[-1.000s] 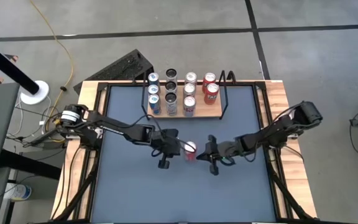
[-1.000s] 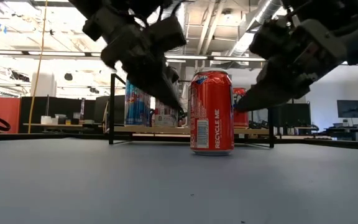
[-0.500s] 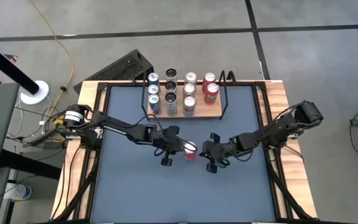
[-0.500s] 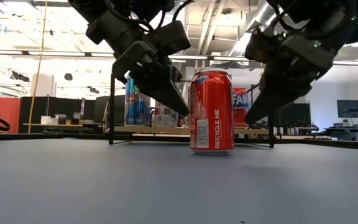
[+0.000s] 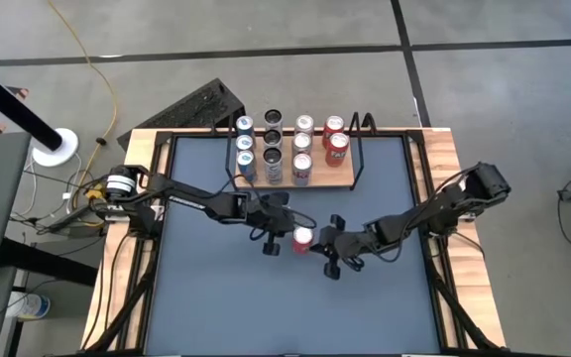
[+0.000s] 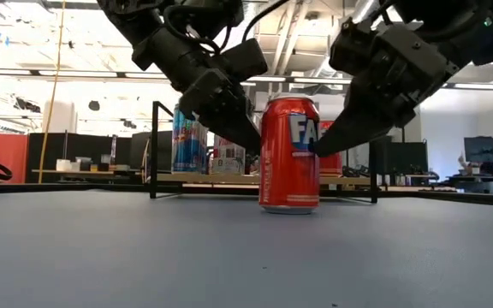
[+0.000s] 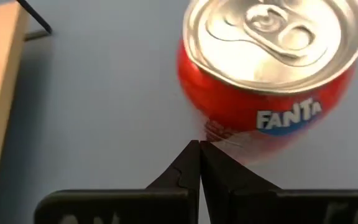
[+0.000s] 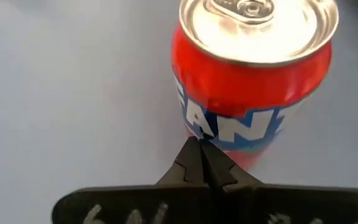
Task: Place canned beverage on shelf
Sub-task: Put the orange soda can onto the shelf aligned with the other orange soda cans
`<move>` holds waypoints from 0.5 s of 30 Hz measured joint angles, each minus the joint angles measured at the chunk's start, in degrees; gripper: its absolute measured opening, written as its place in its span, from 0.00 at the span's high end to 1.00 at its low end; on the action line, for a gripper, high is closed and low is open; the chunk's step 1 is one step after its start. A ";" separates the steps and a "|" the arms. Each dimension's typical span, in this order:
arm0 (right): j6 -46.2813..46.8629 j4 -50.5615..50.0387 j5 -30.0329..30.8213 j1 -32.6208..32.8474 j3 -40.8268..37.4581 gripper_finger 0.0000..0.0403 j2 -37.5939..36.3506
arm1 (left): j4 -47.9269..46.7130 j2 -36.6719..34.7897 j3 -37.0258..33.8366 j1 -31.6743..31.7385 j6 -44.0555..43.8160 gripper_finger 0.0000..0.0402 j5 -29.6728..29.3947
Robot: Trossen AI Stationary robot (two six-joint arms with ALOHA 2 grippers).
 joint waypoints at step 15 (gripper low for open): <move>-0.04 -0.37 -2.71 2.81 2.81 1.00 4.30 | -4.59 2.01 5.36 1.97 2.24 1.00 0.17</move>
